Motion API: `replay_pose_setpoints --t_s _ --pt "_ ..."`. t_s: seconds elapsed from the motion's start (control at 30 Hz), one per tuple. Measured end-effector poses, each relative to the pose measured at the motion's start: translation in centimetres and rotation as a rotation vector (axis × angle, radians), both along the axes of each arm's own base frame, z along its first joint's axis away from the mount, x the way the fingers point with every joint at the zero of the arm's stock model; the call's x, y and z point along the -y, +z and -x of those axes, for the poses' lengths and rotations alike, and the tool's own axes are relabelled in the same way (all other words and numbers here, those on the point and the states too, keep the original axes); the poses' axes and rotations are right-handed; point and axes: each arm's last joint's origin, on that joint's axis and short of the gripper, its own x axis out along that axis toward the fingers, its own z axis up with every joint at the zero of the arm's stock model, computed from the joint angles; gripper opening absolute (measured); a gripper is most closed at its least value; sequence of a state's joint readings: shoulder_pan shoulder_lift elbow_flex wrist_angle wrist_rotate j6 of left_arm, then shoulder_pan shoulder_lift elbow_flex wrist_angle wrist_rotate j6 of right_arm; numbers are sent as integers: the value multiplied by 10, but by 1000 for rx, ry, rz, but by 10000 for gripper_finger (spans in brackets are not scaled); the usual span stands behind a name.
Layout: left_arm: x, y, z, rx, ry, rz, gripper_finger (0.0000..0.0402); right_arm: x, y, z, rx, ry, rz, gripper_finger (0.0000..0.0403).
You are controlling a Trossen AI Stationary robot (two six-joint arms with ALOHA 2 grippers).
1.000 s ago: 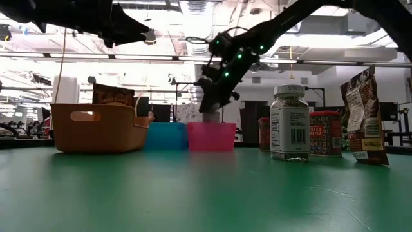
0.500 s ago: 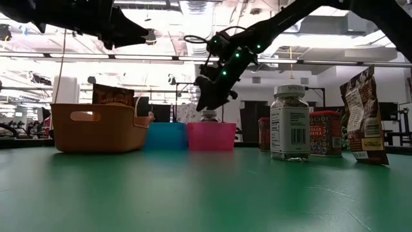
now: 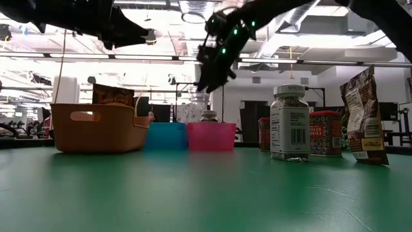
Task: Sort spices by type
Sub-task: Put the white seasoning bottle into the red bin
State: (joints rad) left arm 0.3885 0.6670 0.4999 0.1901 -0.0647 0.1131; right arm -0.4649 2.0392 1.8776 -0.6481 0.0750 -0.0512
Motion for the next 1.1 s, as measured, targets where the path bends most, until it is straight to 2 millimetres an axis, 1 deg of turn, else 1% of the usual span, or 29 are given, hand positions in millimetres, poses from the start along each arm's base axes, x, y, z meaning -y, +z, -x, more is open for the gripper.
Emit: replay_pose_setpoints --t_s 0.07,0.13,0.2,0.27,0.4,0.53,0.63,0.77,0.83,0.93,1.0,1.1 --pt "0 0 0 -2 0 1 251 -4 11 1 -16 6 -3 278" --pt "0 -1 0 -11 0 5 252 -13 15 0 -50 26 -14 278" --pt "0 -3 0 -27 0 12 252 -27 16 0 -90 57 -31 279" --pt "0 -5 0 -47 6 21 251 -47 18 -2 -130 99 -43 279" --pt "0 -7 1 -67 15 30 251 -97 31 3 -228 174 1 279" --pt "0 -8 0 -63 13 55 251 -158 39 6 -290 316 3 279" --pt "1 -9 0 -66 8 74 251 -198 35 12 -370 383 -24 279" --pt "1 -9 0 -60 5 94 251 -238 29 23 -489 409 -65 279" --pt "2 -9 0 -56 3 104 251 -253 26 28 -532 407 -80 279" --pt "3 -9 -1 -55 -6 111 251 -273 26 34 -553 411 -90 279" --pt "4 -9 -1 -56 -12 108 251 -281 26 37 -559 409 -95 279" --pt "4 -9 -1 -53 -14 106 251 -289 23 39 -561 394 -106 279"
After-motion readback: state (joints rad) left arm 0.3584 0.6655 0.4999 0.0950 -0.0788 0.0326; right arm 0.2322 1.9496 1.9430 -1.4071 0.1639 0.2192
